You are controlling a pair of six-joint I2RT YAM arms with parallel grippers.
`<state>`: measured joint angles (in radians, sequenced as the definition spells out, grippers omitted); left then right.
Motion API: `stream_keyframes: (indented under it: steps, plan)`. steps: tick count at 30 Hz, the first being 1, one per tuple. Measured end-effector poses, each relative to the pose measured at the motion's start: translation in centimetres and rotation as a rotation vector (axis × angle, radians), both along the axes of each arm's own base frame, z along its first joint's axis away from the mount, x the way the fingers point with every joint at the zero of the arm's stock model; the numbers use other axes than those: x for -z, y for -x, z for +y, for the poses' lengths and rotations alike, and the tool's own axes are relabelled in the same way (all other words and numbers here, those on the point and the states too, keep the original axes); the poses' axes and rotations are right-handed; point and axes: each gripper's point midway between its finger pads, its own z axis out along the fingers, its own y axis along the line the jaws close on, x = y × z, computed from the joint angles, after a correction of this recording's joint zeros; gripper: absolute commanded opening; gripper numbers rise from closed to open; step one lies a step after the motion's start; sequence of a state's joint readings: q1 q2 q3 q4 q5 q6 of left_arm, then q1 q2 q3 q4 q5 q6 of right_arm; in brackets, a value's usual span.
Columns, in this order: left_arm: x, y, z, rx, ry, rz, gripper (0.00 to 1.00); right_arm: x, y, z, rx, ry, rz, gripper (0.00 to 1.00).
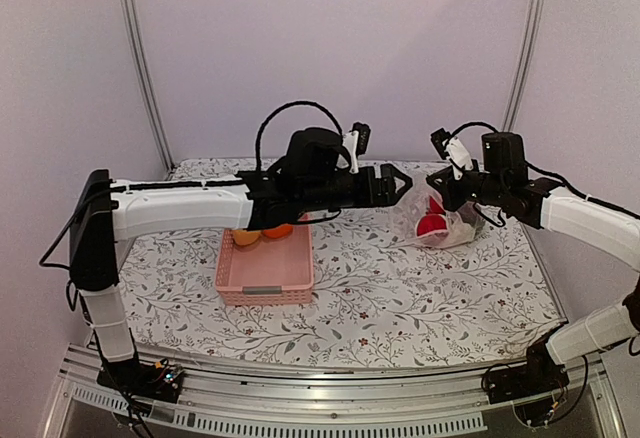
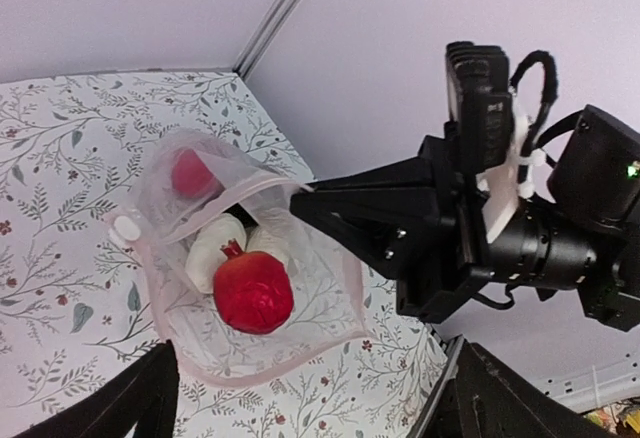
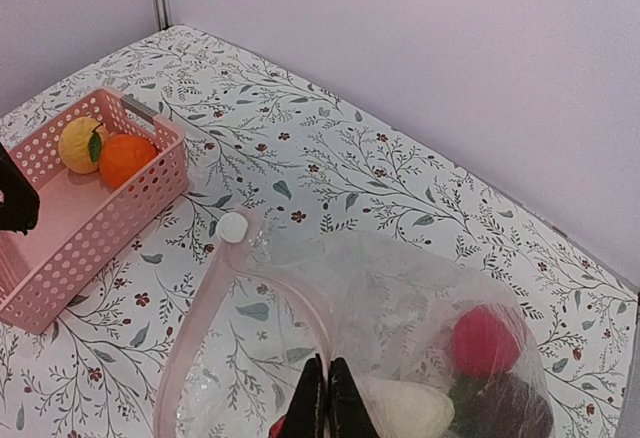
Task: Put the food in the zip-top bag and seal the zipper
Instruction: Place the fake fruit in the zipper food storage bag, then adjust the zipper food storage bag at the corner of the board.
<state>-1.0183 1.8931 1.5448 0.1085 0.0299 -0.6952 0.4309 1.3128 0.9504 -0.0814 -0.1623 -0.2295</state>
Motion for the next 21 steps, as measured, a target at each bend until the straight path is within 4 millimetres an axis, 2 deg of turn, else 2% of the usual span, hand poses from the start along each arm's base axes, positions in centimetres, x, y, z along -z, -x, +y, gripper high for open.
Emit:
stream_keyframes:
  steps: [4,8,11,14,18,21]
  plan:
    - [3.4,-0.8,0.3,-0.051,-0.071,0.04,0.78,0.0,0.0,0.0,-0.001,0.0,0.0,0.0]
    - [8.7,-1.8,-0.9,-0.073,-0.127,0.137,0.66,0.0,0.0,0.1,-0.005,-0.002,0.002,0.0]
    - [12.9,-2.5,-1.6,-0.092,-0.165,0.217,0.6,0.1,0.0,0.1,-0.007,-0.002,0.004,0.0]
    - [15.7,-3.0,-1.8,-0.112,-0.186,0.28,0.51,0.1,0.0,0.1,-0.008,-0.002,0.005,0.0]
    - [16.4,-3.9,-2.0,-0.116,-0.163,0.319,0.22,0.1,0.0,0.1,-0.008,-0.002,0.005,0.0]
    - [15.3,-4.5,-2.3,-0.094,-0.115,0.318,0.01,0.1,0.0,0.1,-0.008,-0.001,0.004,0.0]
